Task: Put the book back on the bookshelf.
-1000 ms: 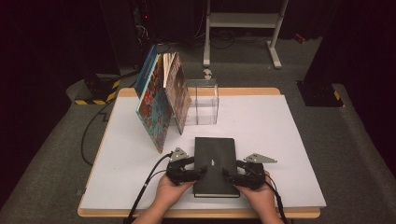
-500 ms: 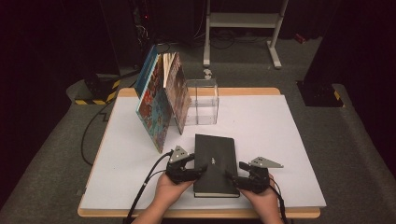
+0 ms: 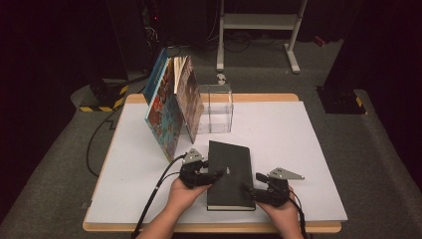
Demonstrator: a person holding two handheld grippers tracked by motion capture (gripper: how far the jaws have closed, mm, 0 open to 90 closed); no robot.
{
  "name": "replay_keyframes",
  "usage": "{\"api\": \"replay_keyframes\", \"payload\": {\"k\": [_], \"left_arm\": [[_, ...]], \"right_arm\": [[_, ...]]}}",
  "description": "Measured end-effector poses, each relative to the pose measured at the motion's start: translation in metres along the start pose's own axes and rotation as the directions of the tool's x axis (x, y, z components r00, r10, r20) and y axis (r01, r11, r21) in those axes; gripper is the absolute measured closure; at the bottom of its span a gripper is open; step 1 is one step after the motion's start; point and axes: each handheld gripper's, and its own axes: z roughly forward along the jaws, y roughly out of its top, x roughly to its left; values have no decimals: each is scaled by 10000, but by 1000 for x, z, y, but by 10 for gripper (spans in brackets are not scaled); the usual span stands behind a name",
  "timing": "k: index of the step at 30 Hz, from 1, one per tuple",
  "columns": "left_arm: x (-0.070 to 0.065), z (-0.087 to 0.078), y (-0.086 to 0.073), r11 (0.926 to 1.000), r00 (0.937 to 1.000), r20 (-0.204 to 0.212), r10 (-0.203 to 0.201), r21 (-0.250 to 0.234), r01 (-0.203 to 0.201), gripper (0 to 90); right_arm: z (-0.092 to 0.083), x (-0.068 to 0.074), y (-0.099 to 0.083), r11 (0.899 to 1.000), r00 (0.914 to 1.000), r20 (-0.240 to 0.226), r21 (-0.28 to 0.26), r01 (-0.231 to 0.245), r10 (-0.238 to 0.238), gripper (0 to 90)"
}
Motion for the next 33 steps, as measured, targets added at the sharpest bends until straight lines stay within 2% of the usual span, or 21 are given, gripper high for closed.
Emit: {"api": "replay_keyframes", "payload": {"k": [4,9,13,16,20,25,29,33], "left_arm": [[3,-5,-4,10000,9999,125,-17,-63,18,449],[3,-9,-9,9997,9999,28,136,-212,-135,474],[1,-11,-10,9977,9987,-12,507,-456,-507,486],[2,-12,-12,9946,9965,31,833,-630,-829,493],[2,-12,-15,9910,9945,67,1048,-843,-1039,494],[0,-14,-16,9814,9883,11,1526,-1183,-1514,502],[-3,-16,-16,9739,9840,-24,1780,-1429,-1765,513],[-8,-19,-15,9636,9769,-161,2131,-1615,-2129,524]], "right_arm": [[0,-1,-1,10000,10000,-39,1,-87,87,245],[2,-1,-2,9999,9999,-30,32,-155,155,245],[3,-1,-1,9997,9997,-39,37,-255,255,243],[5,-3,0,9984,9982,-205,56,-566,567,241],[9,-4,6,9977,9975,-233,158,-663,667,240],[15,-4,14,9976,9986,-218,494,-479,490,219],[18,-8,15,9956,9955,-482,504,-795,819,187],[20,-10,16,9944,9925,-775,542,-902,942,139]]}}
